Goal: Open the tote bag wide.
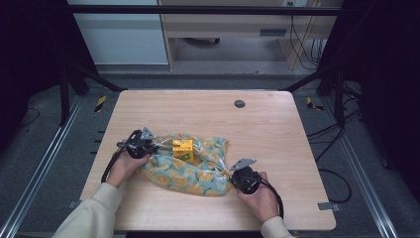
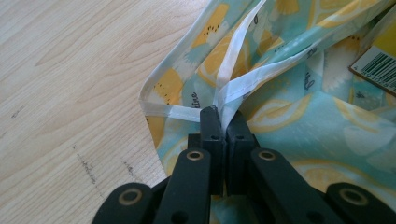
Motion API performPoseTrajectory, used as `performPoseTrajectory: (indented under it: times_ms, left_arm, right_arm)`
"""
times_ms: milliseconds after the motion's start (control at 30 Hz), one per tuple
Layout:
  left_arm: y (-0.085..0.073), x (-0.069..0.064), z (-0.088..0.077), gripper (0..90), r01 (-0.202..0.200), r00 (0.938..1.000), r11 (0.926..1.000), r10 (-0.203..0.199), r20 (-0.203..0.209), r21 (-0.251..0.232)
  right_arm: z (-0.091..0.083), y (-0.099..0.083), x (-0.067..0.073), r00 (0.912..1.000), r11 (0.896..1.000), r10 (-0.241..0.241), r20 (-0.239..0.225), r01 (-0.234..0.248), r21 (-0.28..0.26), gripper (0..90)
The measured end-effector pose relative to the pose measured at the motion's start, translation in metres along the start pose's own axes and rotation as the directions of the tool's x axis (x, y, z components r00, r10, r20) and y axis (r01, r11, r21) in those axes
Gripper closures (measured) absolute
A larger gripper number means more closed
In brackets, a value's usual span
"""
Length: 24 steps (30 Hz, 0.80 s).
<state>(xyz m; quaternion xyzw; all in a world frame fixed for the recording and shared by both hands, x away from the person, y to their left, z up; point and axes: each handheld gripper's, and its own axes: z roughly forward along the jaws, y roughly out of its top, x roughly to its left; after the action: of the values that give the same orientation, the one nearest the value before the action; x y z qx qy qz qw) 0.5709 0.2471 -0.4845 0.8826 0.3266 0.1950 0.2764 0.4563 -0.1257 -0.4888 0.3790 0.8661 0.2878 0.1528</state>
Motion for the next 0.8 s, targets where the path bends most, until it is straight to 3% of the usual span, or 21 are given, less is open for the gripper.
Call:
performPoseTrajectory:
  times_ms: [267,300,400,433,533,600,667,767,800]
  left_arm:
    - [-0.003,-0.001,-0.001,84.4,0.008,0.9999,1.0,-0.008,-0.013,-0.003]
    - [-0.004,0.0,-0.004,81.6,0.013,0.9993,0.9997,-0.013,-0.036,-0.019]
    - [-0.005,0.002,-0.009,65.8,0.027,0.9971,0.9981,-0.031,-0.07,-0.056]
    - [-0.006,0.004,-0.016,60.0,0.062,0.9937,0.9942,-0.069,-0.088,-0.088]
    - [-0.005,0.005,-0.024,49.3,0.084,0.991,0.9879,-0.096,-0.093,-0.131]
    - [-0.004,0.003,-0.035,43.8,0.088,0.9885,0.9816,-0.107,-0.107,-0.17]
    - [-0.002,0.001,-0.039,42.4,0.087,0.9884,0.9794,-0.107,-0.107,-0.183]
    - [0.001,-0.003,-0.047,35.9,0.092,0.9867,0.9732,-0.117,-0.113,-0.211]
    - [0.002,-0.004,-0.049,35.9,0.094,0.987,0.9713,-0.12,-0.107,-0.218]
  right_arm:
    - [0.0,0.001,-0.003,0.9999,1.0,0.006,-0.012,-0.006,-0.008,88.1]
    - [-0.001,0.001,-0.003,0.9999,1.0,0.007,-0.008,-0.007,-0.015,86.2]
    - [-0.009,0.003,-0.005,1.0,0.998,0.006,-0.006,-0.007,-0.068,77.5]
    - [-0.012,0.004,-0.005,1.0,0.996,0.009,-0.001,-0.009,-0.089,73.4]
    - [-0.019,0.008,-0.005,0.9998,0.99,0.021,0.007,-0.02,-0.143,59.7]
    - [-0.023,0.012,-0.004,0.9999,0.986,0.007,0.012,-0.005,-0.168,52.4]
    - [-0.024,0.013,-0.004,0.9999,0.984,0.009,0.012,-0.007,-0.177,50.3]
    - [-0.028,0.02,0.0,0.9999,0.978,0.011,0.009,-0.009,-0.21,35.1]
    - [-0.028,0.02,0.0,0.9999,0.978,0.011,0.009,-0.009,-0.21,35.1]
